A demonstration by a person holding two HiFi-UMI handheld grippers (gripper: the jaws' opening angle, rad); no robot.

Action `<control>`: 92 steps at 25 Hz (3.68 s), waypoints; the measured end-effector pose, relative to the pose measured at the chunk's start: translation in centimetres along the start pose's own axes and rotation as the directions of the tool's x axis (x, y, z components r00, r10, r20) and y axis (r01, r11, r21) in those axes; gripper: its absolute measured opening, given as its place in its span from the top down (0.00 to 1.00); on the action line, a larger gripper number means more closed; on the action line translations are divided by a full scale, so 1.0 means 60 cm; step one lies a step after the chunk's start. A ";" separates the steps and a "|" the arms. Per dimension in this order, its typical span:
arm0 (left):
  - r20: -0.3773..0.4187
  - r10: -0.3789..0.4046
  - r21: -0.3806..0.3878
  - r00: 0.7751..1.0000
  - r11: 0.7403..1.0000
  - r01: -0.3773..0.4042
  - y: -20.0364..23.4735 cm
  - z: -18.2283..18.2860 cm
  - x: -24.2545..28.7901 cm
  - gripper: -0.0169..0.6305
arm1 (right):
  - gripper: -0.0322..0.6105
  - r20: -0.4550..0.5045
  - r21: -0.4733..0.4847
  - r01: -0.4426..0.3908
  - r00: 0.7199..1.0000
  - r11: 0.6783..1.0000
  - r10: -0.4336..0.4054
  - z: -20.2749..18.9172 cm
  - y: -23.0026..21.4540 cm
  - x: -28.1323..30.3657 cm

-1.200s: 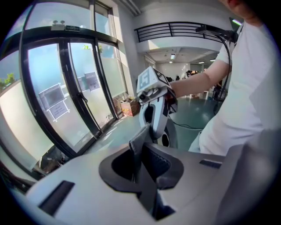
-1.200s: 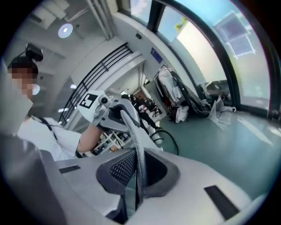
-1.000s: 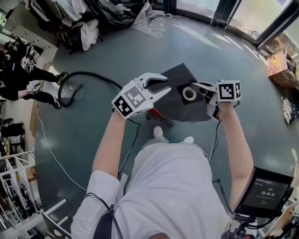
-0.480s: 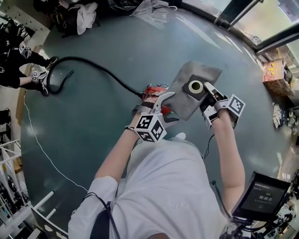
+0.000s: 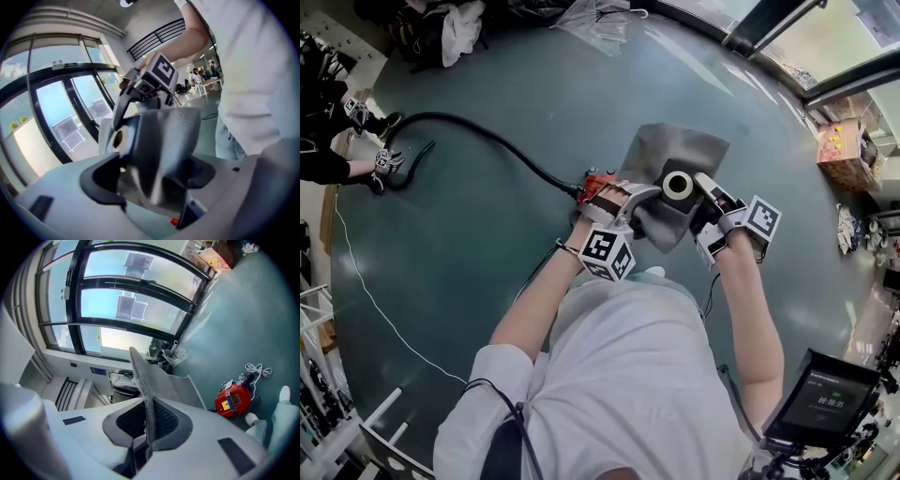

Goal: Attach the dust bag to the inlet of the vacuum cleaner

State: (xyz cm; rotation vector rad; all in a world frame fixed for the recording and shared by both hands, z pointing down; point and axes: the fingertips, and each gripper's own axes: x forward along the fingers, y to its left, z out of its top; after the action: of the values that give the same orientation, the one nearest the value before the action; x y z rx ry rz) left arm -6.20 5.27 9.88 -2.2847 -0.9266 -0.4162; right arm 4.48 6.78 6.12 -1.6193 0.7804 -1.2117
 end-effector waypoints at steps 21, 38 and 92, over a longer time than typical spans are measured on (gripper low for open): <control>-0.200 0.392 -0.714 0.898 0.570 -0.407 0.082 -0.164 0.058 0.94 | 0.86 -0.689 0.013 -0.319 0.684 0.948 0.239 0.215 -0.161 0.101; -0.309 0.248 -0.779 0.918 0.488 -0.394 -0.072 -0.169 0.347 0.94 | 0.55 -0.712 0.244 -0.629 0.400 -0.738 -0.577 0.164 -0.410 0.236; -0.299 0.029 -0.900 0.954 0.322 -0.292 -0.498 -0.499 0.619 0.80 | 0.90 -0.479 0.236 -0.927 0.149 -0.291 -0.865 -0.014 -1.011 0.193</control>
State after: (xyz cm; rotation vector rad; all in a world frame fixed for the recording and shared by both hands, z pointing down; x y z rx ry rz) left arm -2.85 21.09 63.78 -3.2089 -0.2498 -1.4229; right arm 4.71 18.16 66.84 0.0284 -2.0283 0.1233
